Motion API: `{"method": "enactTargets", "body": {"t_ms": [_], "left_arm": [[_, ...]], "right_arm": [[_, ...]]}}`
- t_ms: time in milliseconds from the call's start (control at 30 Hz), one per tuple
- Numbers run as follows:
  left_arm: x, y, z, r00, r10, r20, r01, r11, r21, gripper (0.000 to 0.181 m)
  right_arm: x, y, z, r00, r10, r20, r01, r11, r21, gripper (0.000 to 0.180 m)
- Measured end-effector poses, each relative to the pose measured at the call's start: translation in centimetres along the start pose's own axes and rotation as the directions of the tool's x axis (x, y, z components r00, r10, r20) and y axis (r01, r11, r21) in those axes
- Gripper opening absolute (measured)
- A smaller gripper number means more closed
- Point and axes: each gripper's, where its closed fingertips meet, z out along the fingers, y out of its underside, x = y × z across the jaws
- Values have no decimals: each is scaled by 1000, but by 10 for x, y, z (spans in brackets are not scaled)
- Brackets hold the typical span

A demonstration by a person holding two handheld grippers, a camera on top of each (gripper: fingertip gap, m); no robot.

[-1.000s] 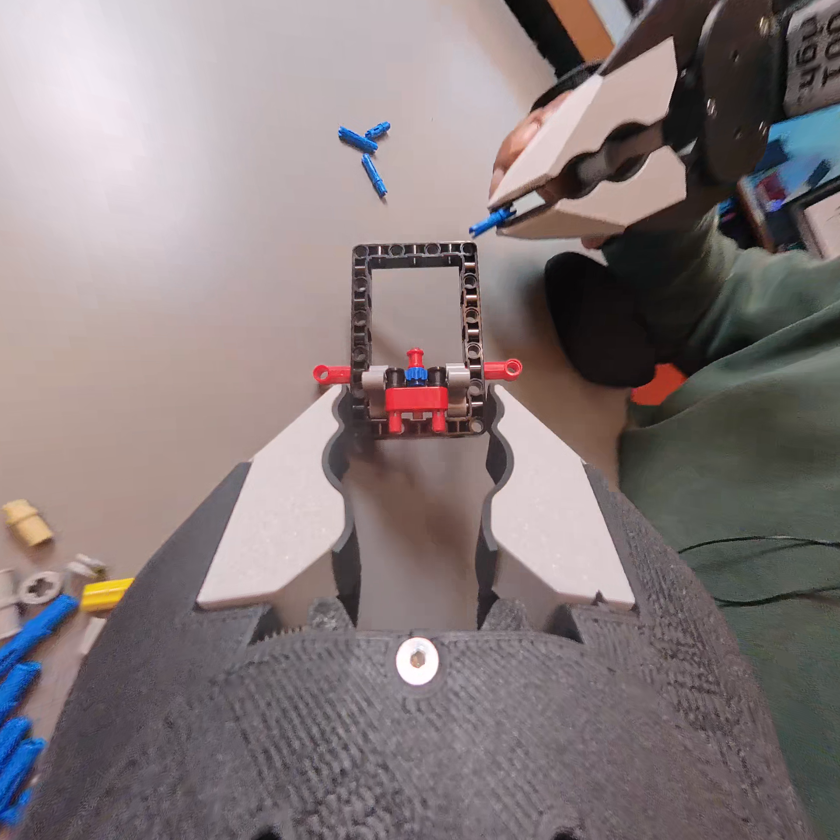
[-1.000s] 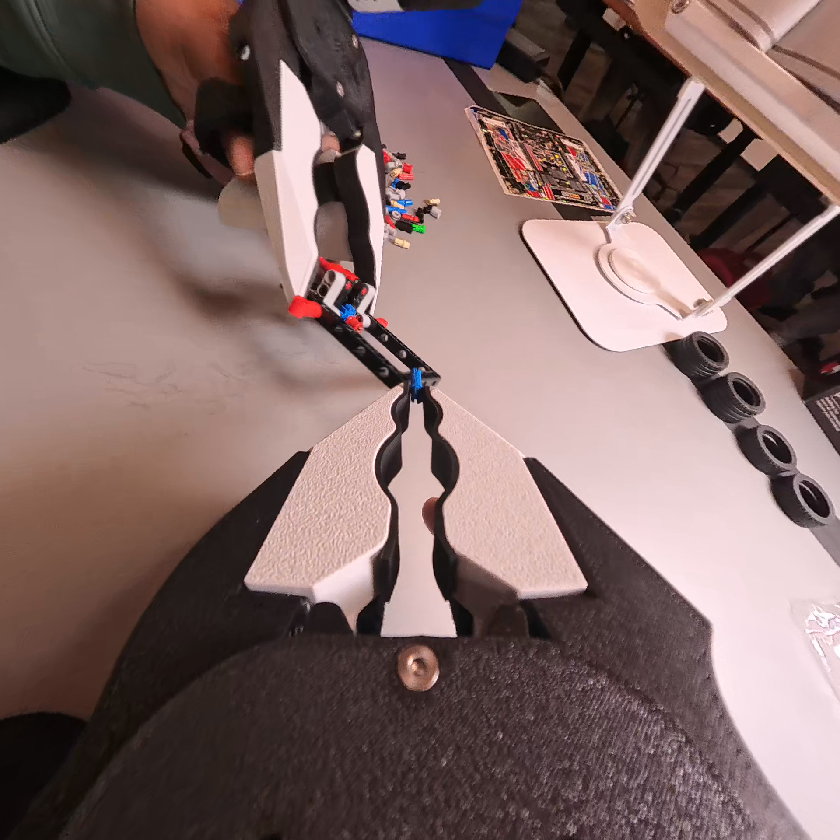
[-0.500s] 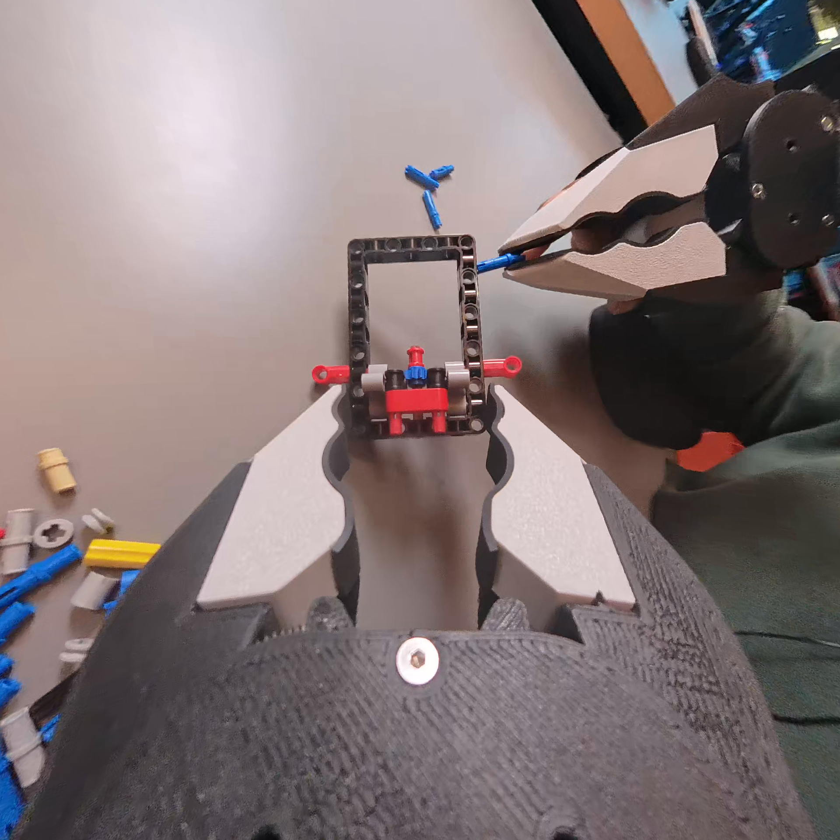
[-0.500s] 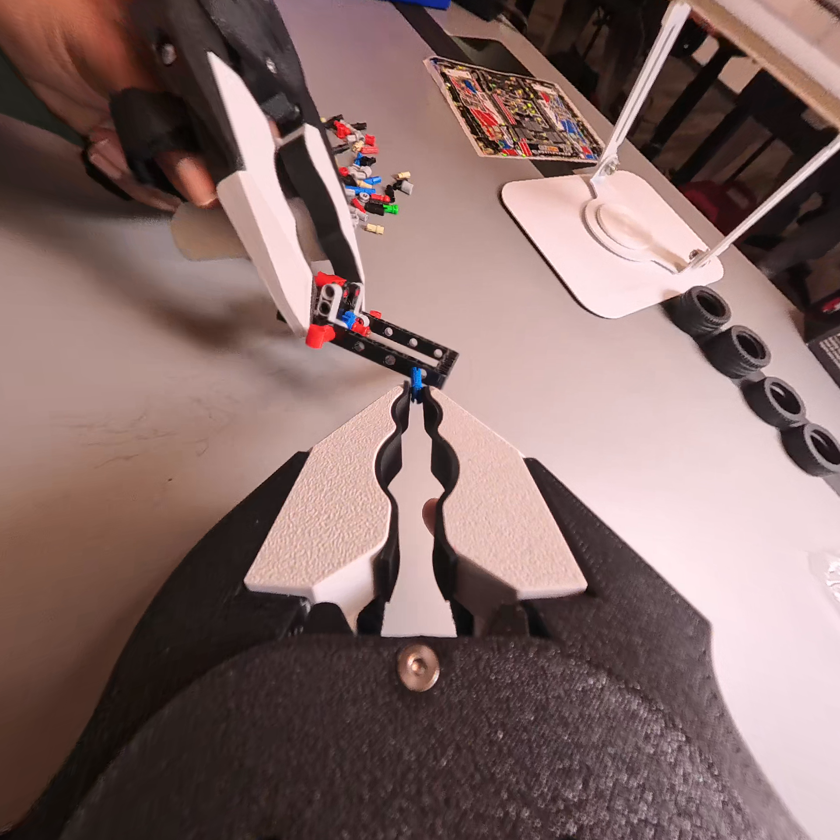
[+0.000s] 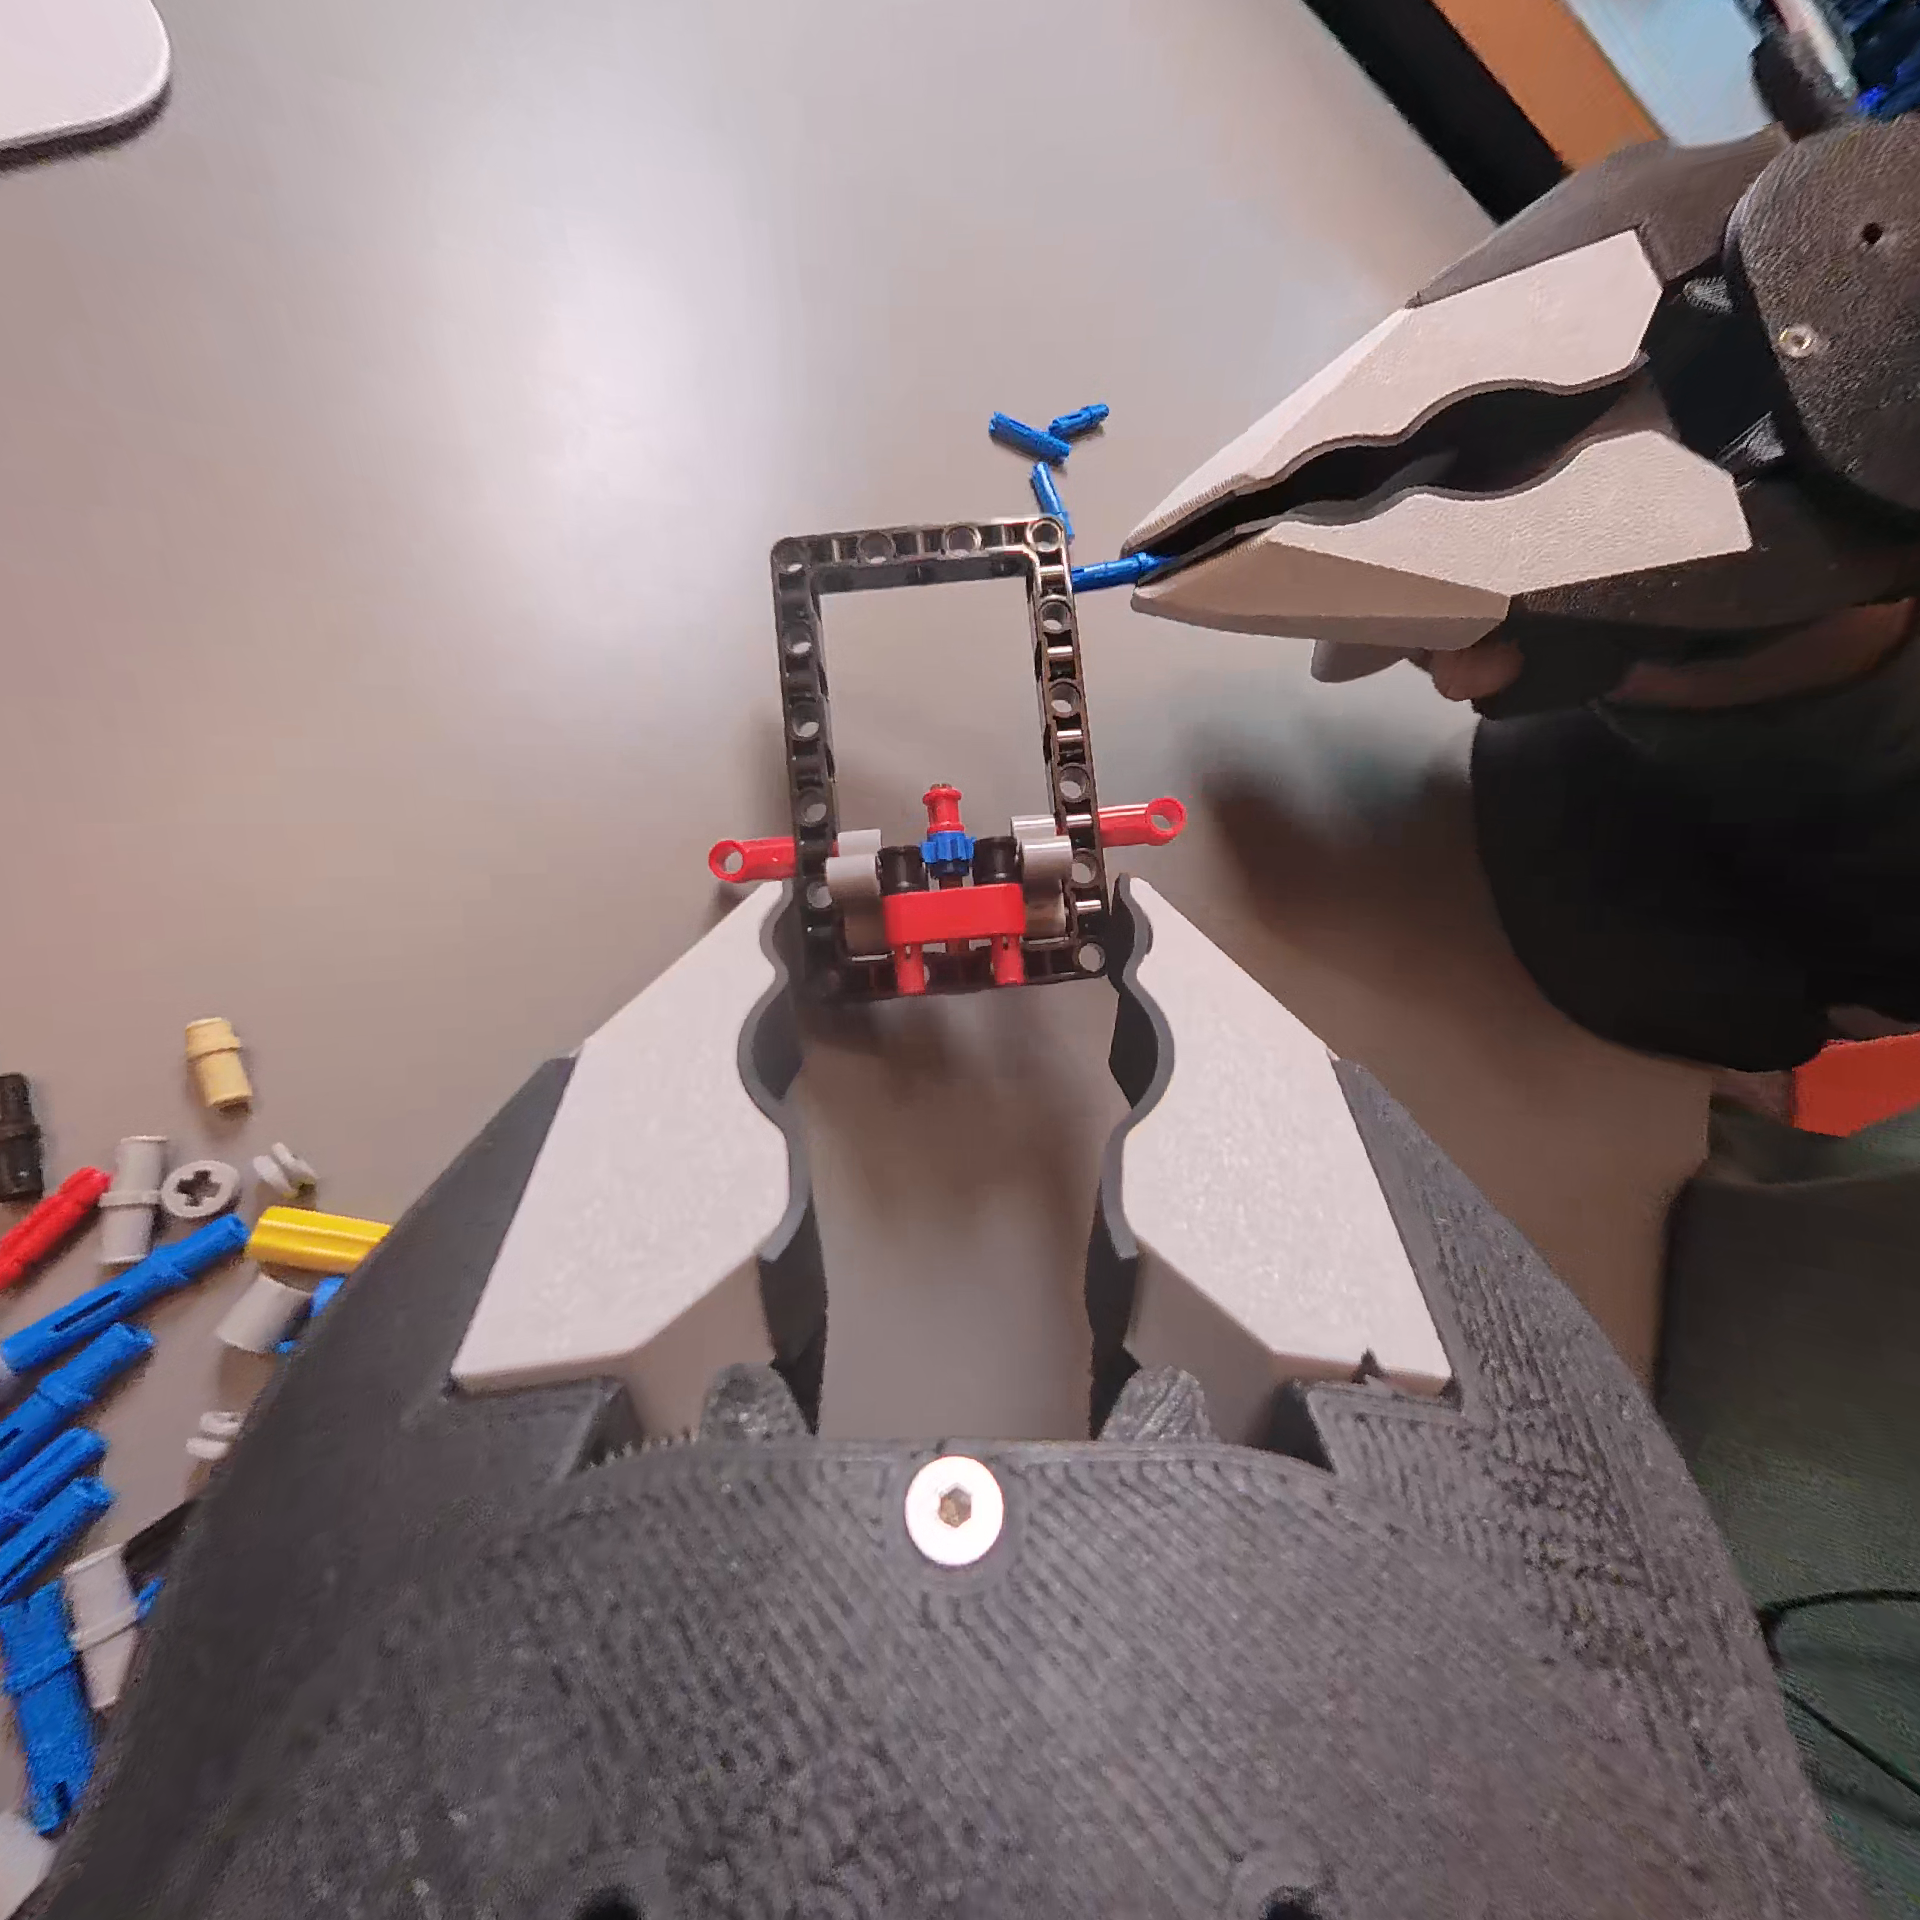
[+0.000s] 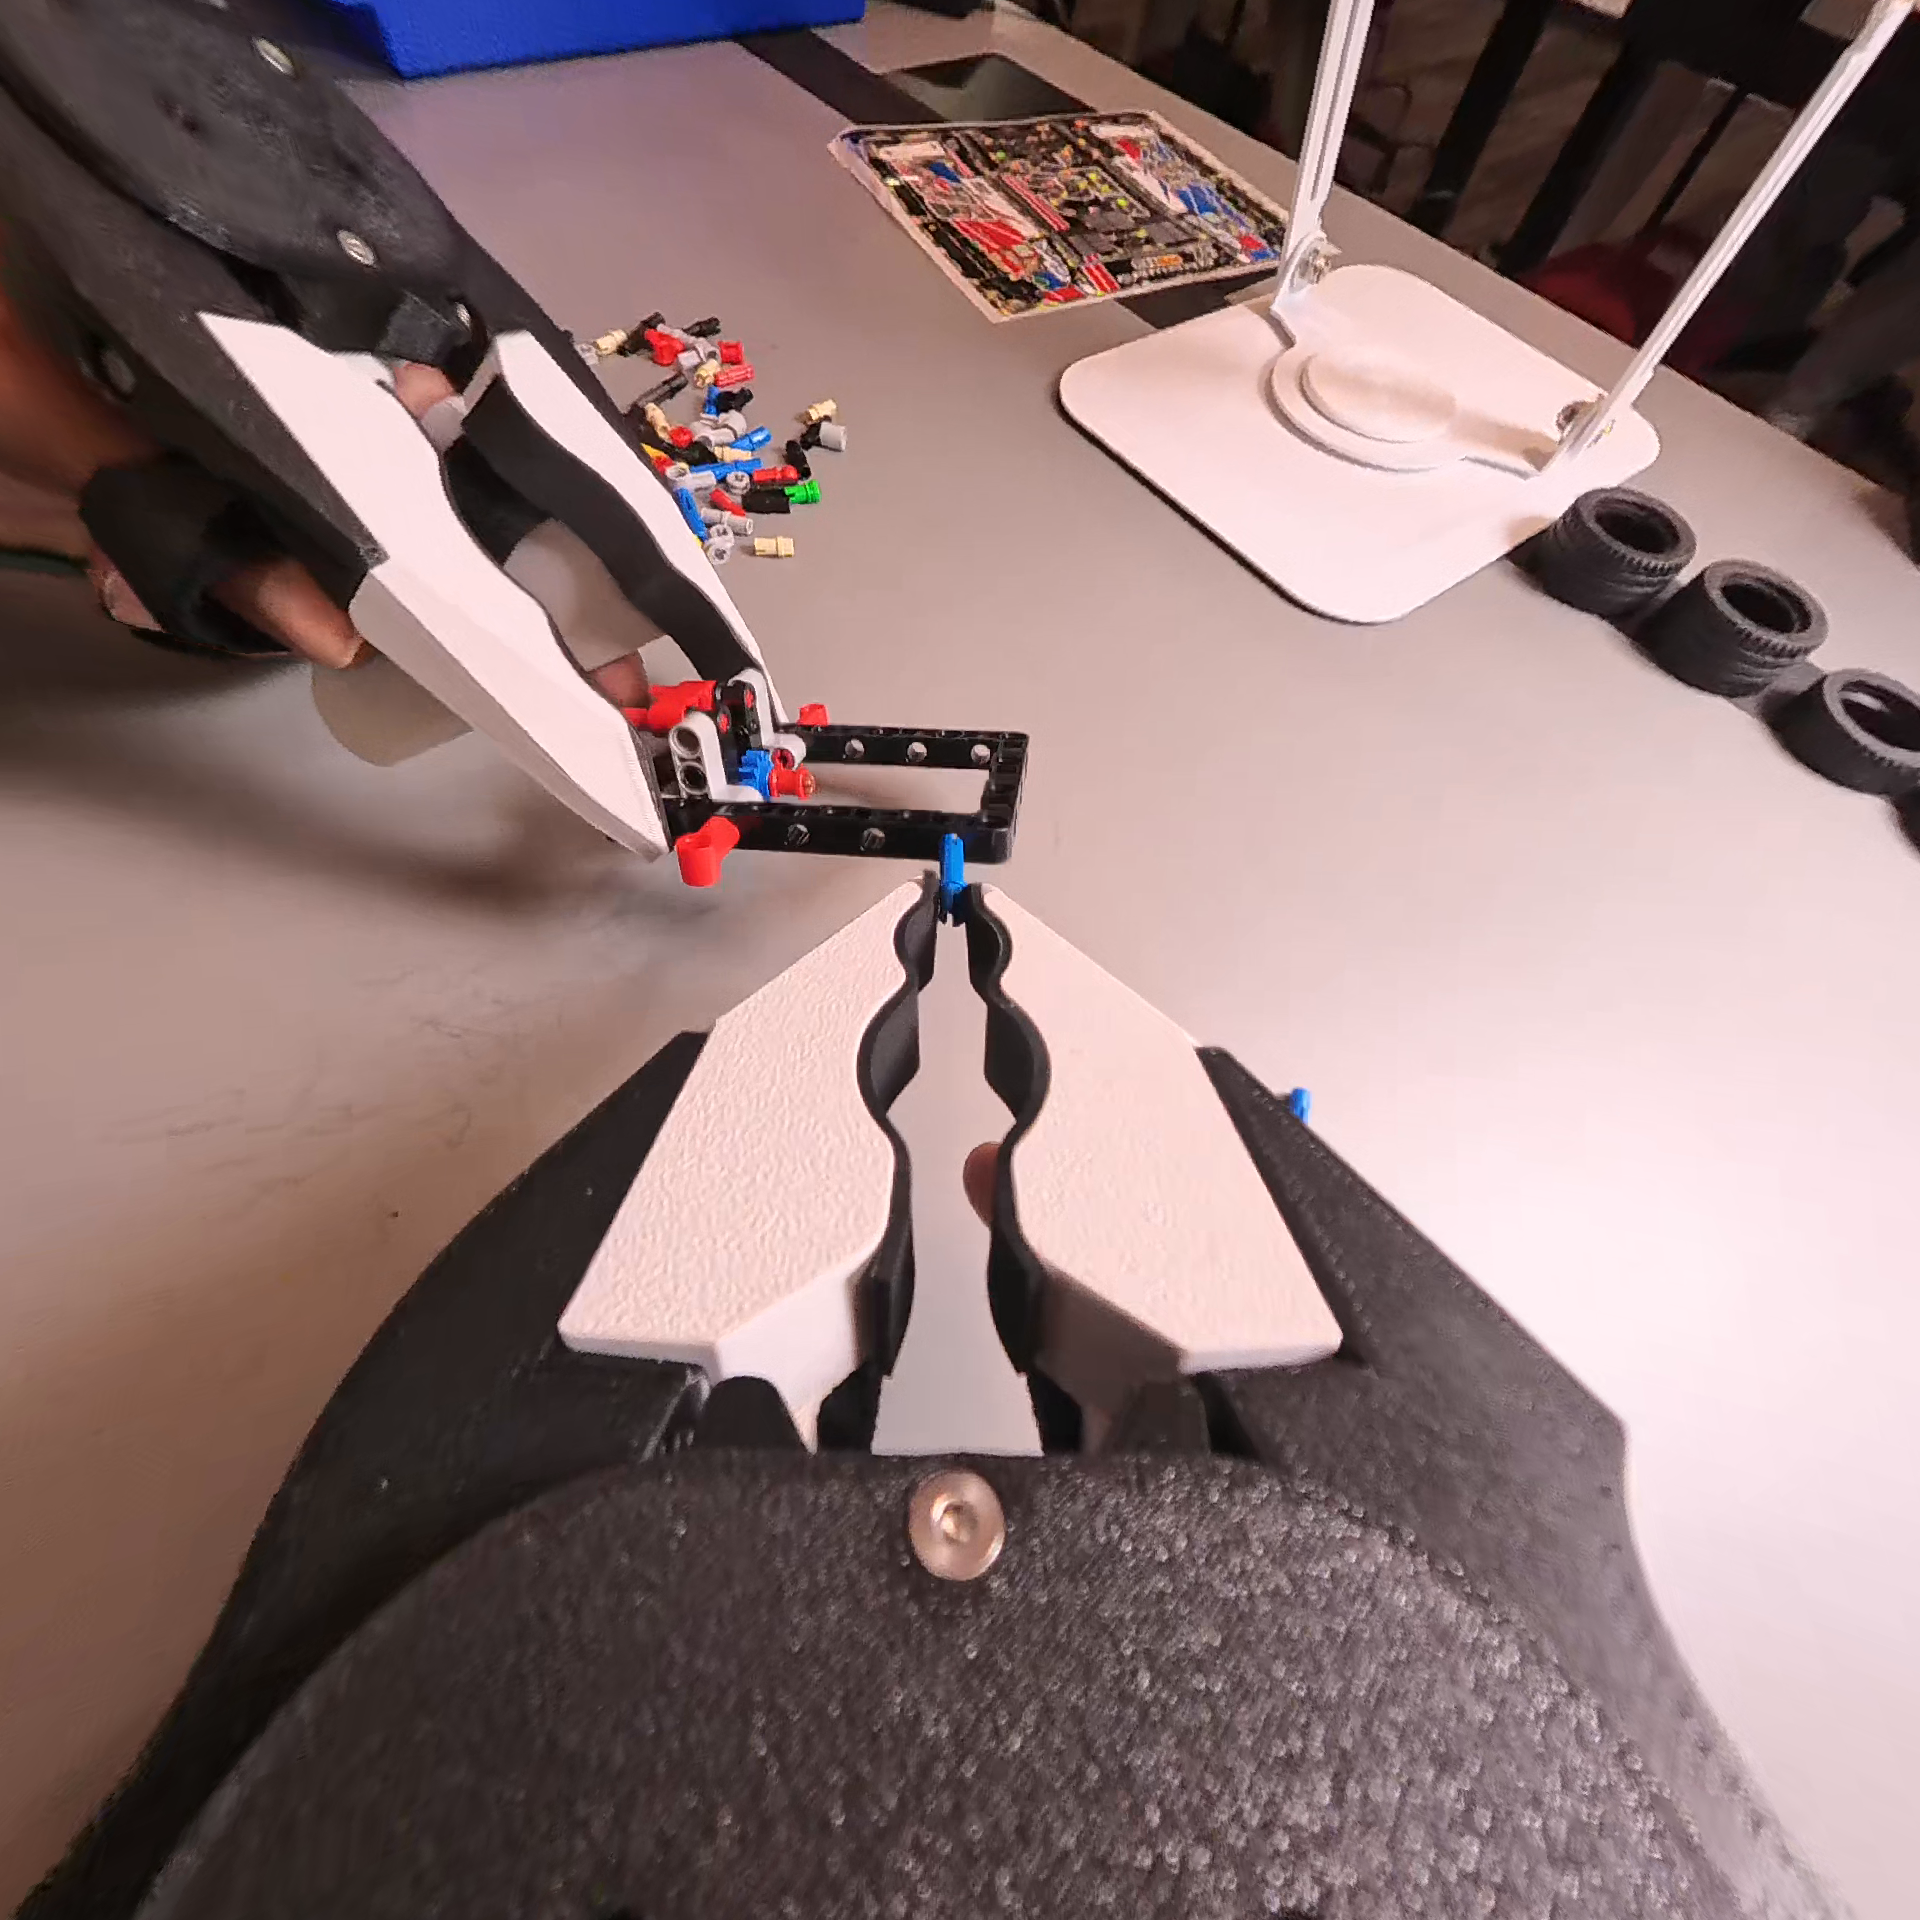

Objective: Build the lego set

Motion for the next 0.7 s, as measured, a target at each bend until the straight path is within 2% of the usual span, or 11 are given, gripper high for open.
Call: {"method": "enactTargets", "body": {"t_ms": [267,367,400,467,600,700], "left_arm": [[-10,7,4,973,162,162,-155,987,-50,59],[-8,12,5,961,220,166,-205,973,-102,65],[-5,15,5,962,232,144,-216,969,-118,72],[2,19,3,969,237,72,-224,963,-150,68],[14,31,-21,973,120,-199,-175,941,-288,60],[1,2,-35,962,105,-251,-162,963,-217,52]], "right_arm": [[1,9,11,989,146,-8,-146,989,-24,2],[4,14,13,984,175,12,-175,984,-38,2],[4,16,14,984,179,26,-177,983,-50,3],[5,21,16,981,186,51,-182,980,-76,3],[2,27,20,982,159,105,-145,981,-132,3],[-1,28,22,982,120,144,-95,981,-169,3]]}}
